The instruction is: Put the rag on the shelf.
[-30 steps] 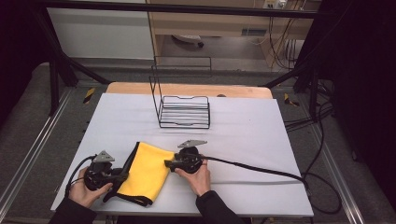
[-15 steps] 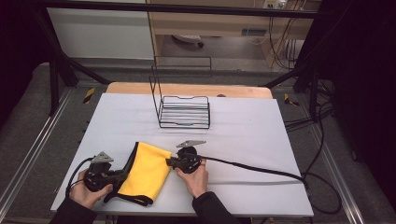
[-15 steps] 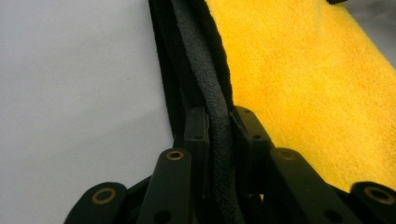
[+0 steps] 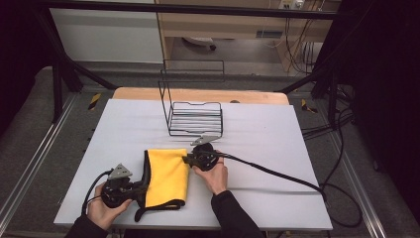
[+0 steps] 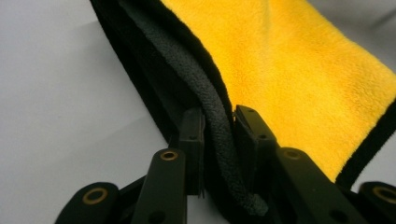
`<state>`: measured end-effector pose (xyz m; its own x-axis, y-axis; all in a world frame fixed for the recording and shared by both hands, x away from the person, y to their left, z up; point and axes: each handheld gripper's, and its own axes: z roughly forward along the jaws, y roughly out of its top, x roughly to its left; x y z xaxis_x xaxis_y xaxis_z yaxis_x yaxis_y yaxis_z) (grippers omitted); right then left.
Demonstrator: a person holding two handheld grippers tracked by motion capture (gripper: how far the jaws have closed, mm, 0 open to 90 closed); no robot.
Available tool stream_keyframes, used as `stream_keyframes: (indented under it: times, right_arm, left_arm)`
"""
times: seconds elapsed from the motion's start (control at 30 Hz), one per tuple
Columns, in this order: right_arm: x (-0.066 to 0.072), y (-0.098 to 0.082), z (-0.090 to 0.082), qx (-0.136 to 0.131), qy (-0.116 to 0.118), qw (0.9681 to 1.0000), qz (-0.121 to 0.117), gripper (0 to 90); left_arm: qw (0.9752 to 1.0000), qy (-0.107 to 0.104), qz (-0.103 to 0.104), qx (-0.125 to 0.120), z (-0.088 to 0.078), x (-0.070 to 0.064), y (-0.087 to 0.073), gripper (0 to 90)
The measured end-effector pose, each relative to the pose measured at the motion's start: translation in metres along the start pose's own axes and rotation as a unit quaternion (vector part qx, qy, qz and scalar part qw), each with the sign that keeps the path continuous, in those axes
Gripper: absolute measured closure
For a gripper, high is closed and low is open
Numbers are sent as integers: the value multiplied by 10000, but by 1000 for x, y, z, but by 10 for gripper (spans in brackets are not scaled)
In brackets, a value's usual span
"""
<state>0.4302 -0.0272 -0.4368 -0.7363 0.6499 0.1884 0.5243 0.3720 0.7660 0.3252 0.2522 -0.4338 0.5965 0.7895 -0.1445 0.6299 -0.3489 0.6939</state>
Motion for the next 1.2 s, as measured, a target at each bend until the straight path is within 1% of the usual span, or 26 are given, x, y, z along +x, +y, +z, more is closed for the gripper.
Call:
stream_keyframes:
  times: [0.07,0.1,0.17,0.23,0.3,0.37,0.4,0.47,0.5,0.53,0.6,0.67,0.77,0.8,0.87,0.93,0.97,1.0,1.07,1.13,1.2]
  right_arm:
    - [-2,-3,5,-29,-137,9999,-86,724]
    - [-2,-4,6,-11,-194,9998,-100,709]
    - [-1,-4,3,-67,-268,9995,-166,641]
    - [0,-1,-3,-176,-248,9994,-186,576]
    - [2,2,-10,-248,-234,9992,-218,496]
    - [2,5,-18,-270,-215,9991,-247,426]
    - [3,6,-21,-263,-222,9990,-270,375]
    - [2,6,-28,-266,-232,9990,-284,300]
    - [2,6,-30,-271,-230,9990,-277,263]
    - [1,6,-33,-267,-222,9991,-242,231]
    - [0,5,-37,-211,-232,9991,-284,179]
    - [-1,2,-41,-214,-221,9992,-261,146]
    - [-2,-1,-46,-192,-207,9993,-236,99]
    - [-2,-2,-48,-125,-223,9994,-236,81]
    - [-3,-2,-49,-26,-267,9992,-287,61]
    - [-2,-4,-51,-36,-282,9990,-346,68]
    - [-1,-4,-53,-77,-264,9991,-333,75]
    - [-1,-5,-54,-113,-227,9992,-294,76]
    - [0,-6,-56,-140,-179,9994,-244,83]
    - [0,-7,-57,-137,-189,9994,-269,87]
    - [0,-7,-57,-138,-159,9994,-262,97]
  left_arm:
    - [10000,46,19,-12,-1,2,0,664]
    - [10000,81,16,-43,-2,3,1,634]
    - [9998,117,-25,-147,-5,8,3,573]
    - [9996,162,-49,-232,-8,13,7,474]
    - [9994,232,4,-252,-9,18,14,420]
    - [9995,195,-50,-241,-9,25,23,338]
    - [9995,191,-58,-236,-8,28,28,314]
    - [9994,234,-70,-258,-5,33,36,273]
    - [9994,260,-49,-231,-2,36,41,261]
    - [9993,283,-78,-228,0,39,45,247]
    - [9992,306,-135,-215,6,43,53,214]
    - [9990,373,-146,-211,13,46,61,206]
    - [9983,512,-234,-144,26,52,70,208]
    - [9979,595,-225,-87,31,55,72,220]
    - [9977,604,-291,-35,39,59,75,263]
    - [9973,697,-243,49,46,61,75,327]
    - [9971,698,-275,105,48,63,75,369]
    - [9974,628,-329,151,50,65,74,411]
    - [9974,583,-374,218,53,67,73,436]
    - [9976,486,-426,267,55,68,73,488]
    - [9977,451,-413,295,59,67,72,529]
